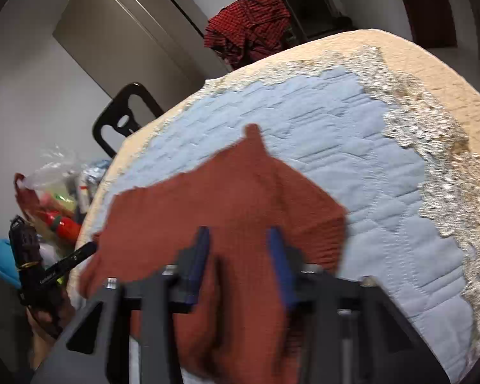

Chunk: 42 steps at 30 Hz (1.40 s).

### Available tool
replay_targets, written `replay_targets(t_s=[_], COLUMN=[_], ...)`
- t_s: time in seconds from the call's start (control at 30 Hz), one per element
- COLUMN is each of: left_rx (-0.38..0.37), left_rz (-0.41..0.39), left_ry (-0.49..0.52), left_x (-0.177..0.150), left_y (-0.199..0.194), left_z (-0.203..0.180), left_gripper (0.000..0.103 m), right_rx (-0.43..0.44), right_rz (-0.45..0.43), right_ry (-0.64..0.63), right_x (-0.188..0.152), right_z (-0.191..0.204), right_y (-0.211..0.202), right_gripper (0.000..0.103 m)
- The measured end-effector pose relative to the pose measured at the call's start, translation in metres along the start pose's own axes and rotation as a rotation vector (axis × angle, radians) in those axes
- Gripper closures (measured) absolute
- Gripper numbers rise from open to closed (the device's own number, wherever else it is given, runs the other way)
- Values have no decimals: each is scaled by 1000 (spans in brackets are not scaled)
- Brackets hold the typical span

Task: Fold small clothes

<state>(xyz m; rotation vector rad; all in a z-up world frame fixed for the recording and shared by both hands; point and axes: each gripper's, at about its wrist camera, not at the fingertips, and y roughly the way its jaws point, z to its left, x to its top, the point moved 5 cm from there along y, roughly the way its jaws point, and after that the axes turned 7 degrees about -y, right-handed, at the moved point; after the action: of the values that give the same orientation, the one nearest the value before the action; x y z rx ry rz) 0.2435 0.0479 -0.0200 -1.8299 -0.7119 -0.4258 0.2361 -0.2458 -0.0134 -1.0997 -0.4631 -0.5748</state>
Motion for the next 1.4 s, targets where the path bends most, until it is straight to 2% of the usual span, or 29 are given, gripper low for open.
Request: replay_targets(t_s=[0.03, 0.07, 0.13, 0.2, 0.27, 0.33, 0.43, 0.47, 0.57, 0.67, 0.73, 0.87, 1.03, 1.17, 1.23, 1.3, 1.4], left_rx=[4, -22, -37, -23, -39, -36, 38, 37, 61, 98, 147, 119, 109, 87, 35, 2, -44], left_rz=[7, 11, -17, -42, -43, -40, -23, -27, -48, -73, -65, -73, -54, -18, -3, 9, 36], left_ry=[-3, -13, 8, 56, 82, 110, 141, 141, 137, 105, 23, -110, -72, -95, -116, -120, -149], left_x=[-2, -3, -8, -17, -29, -41, -55, -55, -49, -45, -41, -39, -56, -69, -73, -74, -74], left_y=[-4, -9, -25, -37, -42, -41, -29, -32, -44, -49, -48, -57, -62, -66, -67, -64, -52], left_z=[0, -1, -8, -17, -28, -33, -28, -28, -25, -8, 16, 44, 32, 25, 19, 11, 6], left_gripper=[48, 48, 48, 48, 48, 48, 48, 48, 48, 48, 48, 48, 48, 48, 48, 48, 48], right_rx=[-5, -18, -64, -66, -51, -84, -135, -159, -139, -168, -172, -189, -177, -150, -108, -57, -19], right_rz=[2, -2, -29, -47, -39, -10, 21, 24, -4, -37, -18, -31, -39, -44, -48, -32, -42], right_ry=[15, 16, -59, -120, -160, -200, -212, -203, -151, -191, -152, -68, -30, 36, 53, 81, 100], right_x=[0, 0, -2, -9, -23, -39, -56, -59, -58, -57, -60, -63, -71, -77, -82, -89, -92], right_z=[-2, 1, 15, 33, 48, 54, 41, 31, 21, 24, 10, -9, -12, -14, -10, -8, -5], right_y=[-3, -9, -25, -38, -41, -37, -31, -29, -42, -54, -49, -55, -65, -72, -74, -71, -68], right_gripper=[77, 77, 77, 77, 77, 77, 77, 84, 85, 83, 83, 83, 83, 82, 77, 55, 51])
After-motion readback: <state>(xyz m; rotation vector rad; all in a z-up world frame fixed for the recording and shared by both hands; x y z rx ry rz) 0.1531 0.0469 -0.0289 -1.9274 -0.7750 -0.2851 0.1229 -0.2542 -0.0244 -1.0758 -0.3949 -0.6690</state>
